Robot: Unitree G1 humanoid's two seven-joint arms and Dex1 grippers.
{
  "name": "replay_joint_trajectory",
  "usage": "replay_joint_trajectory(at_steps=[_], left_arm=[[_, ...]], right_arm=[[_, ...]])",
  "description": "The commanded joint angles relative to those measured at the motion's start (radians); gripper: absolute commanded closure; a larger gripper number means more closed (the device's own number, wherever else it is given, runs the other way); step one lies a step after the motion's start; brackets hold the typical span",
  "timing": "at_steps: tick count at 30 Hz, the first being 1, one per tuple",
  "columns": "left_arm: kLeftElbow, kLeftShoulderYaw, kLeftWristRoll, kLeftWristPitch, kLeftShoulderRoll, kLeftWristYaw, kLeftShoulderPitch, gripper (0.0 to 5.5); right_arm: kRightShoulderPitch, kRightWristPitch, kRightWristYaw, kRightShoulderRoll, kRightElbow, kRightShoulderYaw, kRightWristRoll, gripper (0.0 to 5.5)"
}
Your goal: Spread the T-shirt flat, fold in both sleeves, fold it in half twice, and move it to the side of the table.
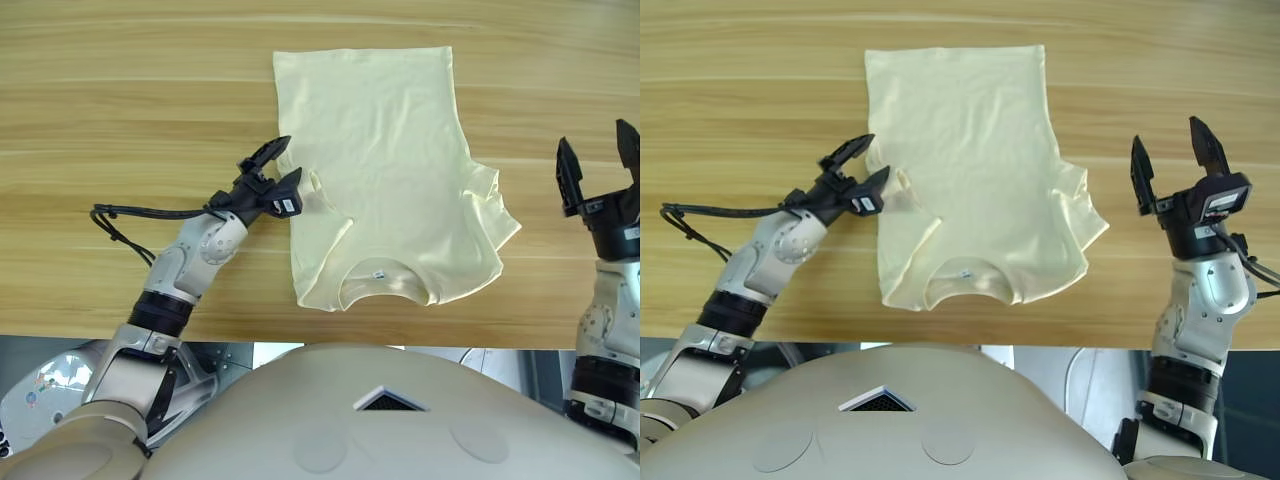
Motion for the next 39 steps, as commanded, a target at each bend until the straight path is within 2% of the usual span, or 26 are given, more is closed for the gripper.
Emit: replay_joint_trajectory(at_steps=[1,4,6,8,10,13,15,18,22,30,39], left_arm=[[0.017,-0.025,-0.001,-0.011,0.014,-0.012,0.001,2.30],[0.042,-0.040,0.001,-0.022,0.023,-0.011,0.013,2.30],[0.060,-0.044,0.002,-0.024,0.024,-0.002,0.018,2.30],[0.075,-0.045,0.001,-0.023,0.019,0.011,0.012,2.30],[0.094,-0.044,0.001,-0.020,0.013,0.027,-0.002,2.30],[0.137,-0.030,0.003,-0.018,0.018,0.061,-0.033,2.30],[0.165,-0.014,-0.002,-0.018,0.026,0.086,-0.058,2.30],[0.176,-0.004,-0.014,-0.030,0.032,0.110,-0.077,2.30],[0.148,0.010,-0.024,-0.046,0.042,0.127,-0.067,2.30],[-0.013,0.066,-0.049,-0.049,0.051,0.152,-0.016,2.30],[-0.226,0.122,-0.088,-0.047,0.035,0.134,0.036,2.30]], right_arm=[[0.075,-0.087,-0.011,-0.108,0.013,-0.097,-0.139,2.32],[0.121,-0.132,-0.033,-0.174,-0.009,-0.169,-0.241,2.32],[0.155,-0.149,-0.026,-0.193,-0.052,-0.172,-0.282,2.32],[0.176,-0.166,-0.023,-0.196,-0.075,-0.137,-0.331,2.32],[0.176,-0.188,-0.054,-0.209,-0.040,-0.077,-0.475,2.32],[0.137,-0.221,-0.191,-0.253,0.076,0.026,-0.785,2.32],[0.119,-0.236,-0.254,-0.250,0.099,0.075,-0.861,2.32],[0.137,-0.259,-0.301,-0.257,0.107,0.121,-0.890,2.32],[0.185,-0.279,-0.326,-0.296,0.108,0.123,-0.883,2.32],[0.361,-0.277,-0.256,-0.335,-0.050,0.143,-0.831,2.32],[0.245,-0.244,-0.297,-0.337,0.115,0.238,-0.861,2.32]])
